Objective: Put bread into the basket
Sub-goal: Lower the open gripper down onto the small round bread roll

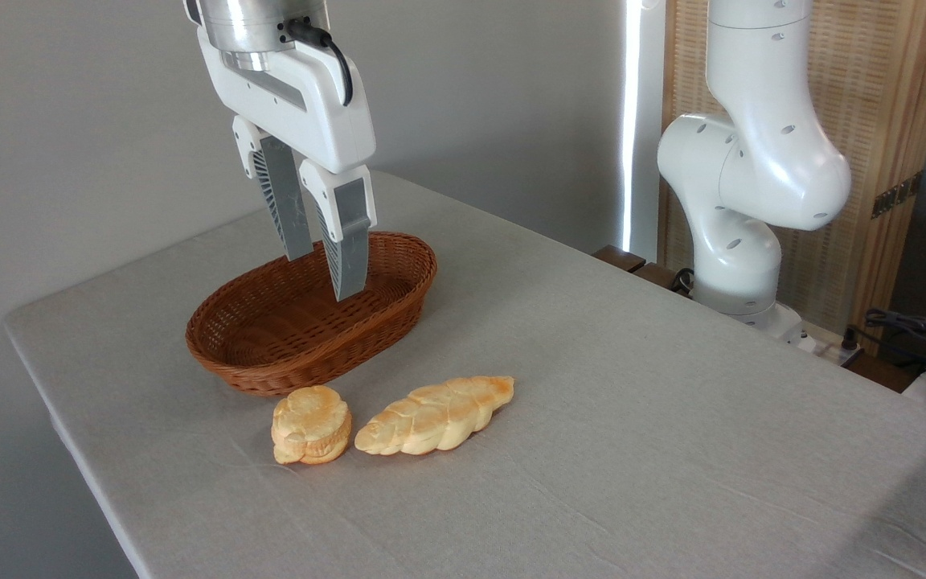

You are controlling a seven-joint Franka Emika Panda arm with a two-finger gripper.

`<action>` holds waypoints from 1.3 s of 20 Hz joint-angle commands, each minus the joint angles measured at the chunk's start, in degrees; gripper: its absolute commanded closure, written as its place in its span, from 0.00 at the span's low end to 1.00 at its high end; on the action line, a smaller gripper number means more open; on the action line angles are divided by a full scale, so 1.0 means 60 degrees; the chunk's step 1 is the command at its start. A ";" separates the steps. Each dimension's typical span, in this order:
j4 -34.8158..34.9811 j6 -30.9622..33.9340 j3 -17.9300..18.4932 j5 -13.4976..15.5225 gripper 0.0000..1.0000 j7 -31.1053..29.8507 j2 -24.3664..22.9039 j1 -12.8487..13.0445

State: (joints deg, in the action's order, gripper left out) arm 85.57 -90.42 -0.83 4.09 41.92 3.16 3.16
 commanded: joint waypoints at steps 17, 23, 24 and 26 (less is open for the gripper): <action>0.3810 -0.2430 -0.0053 0.0006 0.00 0.0411 -0.1126 0.0103; 0.5131 -0.4759 -0.0053 0.0137 0.00 0.0295 -0.1186 0.0454; 0.5278 -0.5097 -0.0053 0.0196 0.00 0.0280 -0.1156 0.0513; 0.5410 -0.5640 -0.0053 0.0604 0.00 0.0280 -0.1113 0.0528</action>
State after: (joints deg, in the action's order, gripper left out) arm 115.12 -119.09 -1.42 4.66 43.49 -2.21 5.62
